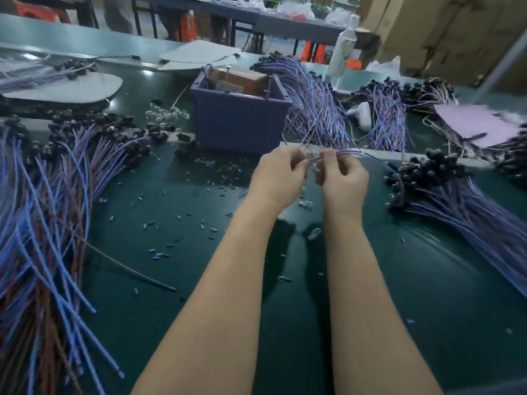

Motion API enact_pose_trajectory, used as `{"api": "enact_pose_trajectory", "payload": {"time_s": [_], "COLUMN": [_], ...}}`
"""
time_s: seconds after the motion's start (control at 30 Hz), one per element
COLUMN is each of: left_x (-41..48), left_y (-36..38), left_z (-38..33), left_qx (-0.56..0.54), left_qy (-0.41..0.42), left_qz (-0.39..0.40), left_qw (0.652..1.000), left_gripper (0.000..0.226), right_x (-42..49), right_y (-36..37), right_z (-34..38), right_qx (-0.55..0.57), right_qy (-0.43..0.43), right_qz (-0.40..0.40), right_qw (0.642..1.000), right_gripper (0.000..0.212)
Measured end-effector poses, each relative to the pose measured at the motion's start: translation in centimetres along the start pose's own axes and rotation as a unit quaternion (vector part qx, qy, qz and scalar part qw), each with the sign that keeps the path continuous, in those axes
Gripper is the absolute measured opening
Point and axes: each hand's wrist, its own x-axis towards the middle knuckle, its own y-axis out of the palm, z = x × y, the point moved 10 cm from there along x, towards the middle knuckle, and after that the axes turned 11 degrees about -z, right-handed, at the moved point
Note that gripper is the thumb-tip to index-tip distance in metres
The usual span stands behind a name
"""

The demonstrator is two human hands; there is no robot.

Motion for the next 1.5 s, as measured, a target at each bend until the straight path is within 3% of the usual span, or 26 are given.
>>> {"api": "enact_pose_trajectory", "payload": {"time_s": [0.2,0.33,0.6,0.77,0.83,0.93,1.0,1.1,1.23,1.37,1.43,1.5], "left_x": [0.3,0.0,0.0,-0.1,-0.2,-0.4,-0.3,-0.4,-1.1,-1.0,-1.0,-1.0], "left_y": [-3.1,-3.8,-4.4,-8.8,-8.5,-5.6,-4.6,-2.4,0.1,-0.6,-1.5,-2.4], "left_z": [4.7,6.2,6.4,7.9,7.3,6.4,5.7,4.3,3.7,4.7,5.1,5.8], "left_qx": [0.085,0.074,-0.002,0.026,0.043,0.093,0.100,-0.080,-0.265,-0.337,-0.353,-0.350], "left_qy": [-0.072,-0.118,-0.125,-0.159,-0.153,-0.140,-0.116,-0.108,-0.169,-0.206,-0.206,-0.208], "left_qz": [-0.058,-0.076,-0.084,-0.193,-0.196,-0.120,-0.097,-0.053,-0.022,-0.077,-0.118,-0.163], "left_qw": [0.992,0.987,0.989,0.968,0.968,0.978,0.983,0.990,0.949,0.915,0.905,0.899], "left_gripper": [0.015,0.016,0.015,0.018,0.020,0.035,0.034,0.031,0.016,0.019,0.021,0.021], "right_x": [1.5,1.1,0.9,2.1,1.8,0.8,0.3,-0.8,-2.7,-3.1,-2.8,-3.1], "right_y": [-3.0,-2.8,-3.0,-6.0,-5.3,-3.1,-1.9,0.0,2.0,2.3,2.6,2.6], "right_z": [-3.3,-4.0,-4.9,-5.7,-5.6,-5.4,-5.4,-5.3,-5.7,-4.4,-2.3,1.2], "right_qx": [0.162,0.184,0.197,0.254,0.259,0.299,0.336,0.343,0.252,0.034,-0.044,-0.098], "right_qy": [0.119,0.132,0.156,0.189,0.198,0.229,0.262,0.309,0.349,0.253,0.115,-0.081], "right_qz": [-0.136,-0.154,-0.173,-0.233,-0.219,-0.175,-0.142,-0.070,0.022,0.117,0.133,0.092], "right_qw": [0.970,0.962,0.952,0.919,0.920,0.910,0.893,0.884,0.902,0.960,0.983,0.988], "right_gripper": [0.028,0.027,0.028,0.030,0.029,0.028,0.026,0.023,0.025,0.033,0.037,0.033]}}
